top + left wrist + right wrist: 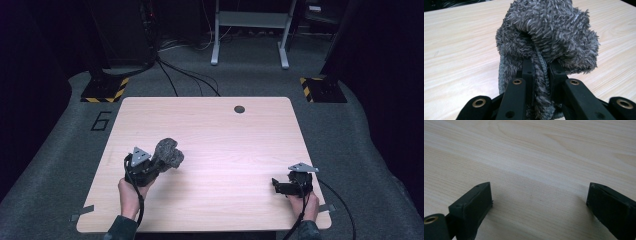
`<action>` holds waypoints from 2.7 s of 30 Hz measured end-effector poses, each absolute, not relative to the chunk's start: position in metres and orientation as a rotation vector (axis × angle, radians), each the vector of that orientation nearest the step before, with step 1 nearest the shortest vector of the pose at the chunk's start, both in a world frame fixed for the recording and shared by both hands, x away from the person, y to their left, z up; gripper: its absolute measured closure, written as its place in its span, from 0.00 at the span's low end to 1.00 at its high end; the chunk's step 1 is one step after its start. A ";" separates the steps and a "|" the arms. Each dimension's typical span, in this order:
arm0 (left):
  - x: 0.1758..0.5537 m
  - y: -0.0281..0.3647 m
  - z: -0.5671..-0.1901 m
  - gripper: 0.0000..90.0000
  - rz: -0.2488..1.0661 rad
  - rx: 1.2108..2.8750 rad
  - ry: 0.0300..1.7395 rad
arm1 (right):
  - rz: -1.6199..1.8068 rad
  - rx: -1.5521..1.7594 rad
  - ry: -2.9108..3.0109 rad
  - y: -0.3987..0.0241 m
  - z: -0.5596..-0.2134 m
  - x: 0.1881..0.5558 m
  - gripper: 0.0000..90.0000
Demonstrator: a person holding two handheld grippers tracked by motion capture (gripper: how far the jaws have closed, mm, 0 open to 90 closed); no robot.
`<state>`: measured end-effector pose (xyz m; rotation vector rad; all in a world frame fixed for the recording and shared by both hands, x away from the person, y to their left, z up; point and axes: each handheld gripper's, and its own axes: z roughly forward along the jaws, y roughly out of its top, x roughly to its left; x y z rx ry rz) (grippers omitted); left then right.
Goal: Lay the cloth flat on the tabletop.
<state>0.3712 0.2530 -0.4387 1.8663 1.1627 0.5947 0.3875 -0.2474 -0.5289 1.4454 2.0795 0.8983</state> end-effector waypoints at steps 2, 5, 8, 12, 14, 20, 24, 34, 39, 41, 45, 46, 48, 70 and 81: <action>0.375 0.249 -0.436 0.87 0.591 1.883 1.151 | 0.898 1.445 2.080 -0.247 -0.529 0.387 0.06; 0.383 0.240 -0.433 0.87 0.576 1.904 1.136 | 0.899 1.441 2.080 -0.248 -0.529 0.388 0.07; 0.387 0.235 -0.431 0.87 0.576 1.915 1.124 | 0.899 1.440 2.080 -0.248 -0.529 0.388 0.07; 0.393 0.227 -0.429 0.87 0.561 1.926 1.109 | 0.899 1.439 2.080 -0.248 -0.529 0.388 0.07; 0.396 0.222 -0.429 0.87 0.561 1.924 1.107 | 0.899 1.440 2.080 -0.248 -0.529 0.388 0.07; 0.402 0.207 -0.433 0.87 0.547 1.953 1.090 | 0.899 1.444 2.079 -0.248 -0.529 0.388 0.07; 0.406 0.198 -0.438 0.86 0.529 1.973 1.081 | 0.902 1.444 2.076 -0.247 -0.529 0.387 0.07; 0.413 0.181 -0.450 0.86 0.485 1.997 1.075 | 0.901 1.439 2.077 -0.248 -0.529 0.387 0.08; 0.416 0.174 -0.457 0.86 0.464 2.008 1.080 | 0.902 1.438 2.076 -0.248 -0.529 0.387 0.08; 0.418 0.171 -0.460 0.86 0.457 2.012 1.083 | 0.900 1.438 2.075 -0.248 -0.529 0.387 0.08; 0.421 0.165 -0.466 0.85 0.441 2.010 1.089 | 0.901 1.439 2.075 -0.248 -0.529 0.387 0.08; 0.422 0.164 -0.467 0.85 0.434 2.020 1.087 | 0.901 1.438 2.075 -0.248 -0.529 0.387 0.08; 0.423 0.162 -0.470 0.85 0.424 2.022 1.094 | 0.901 1.438 2.075 -0.248 -0.529 0.387 0.08; 0.424 0.143 -0.494 0.36 0.376 2.053 1.121 | 0.903 1.437 2.076 -0.248 -0.529 0.387 0.08; 0.407 0.179 -0.486 0.26 0.395 2.003 1.150 | 0.908 1.451 2.095 -0.245 -0.526 0.387 0.11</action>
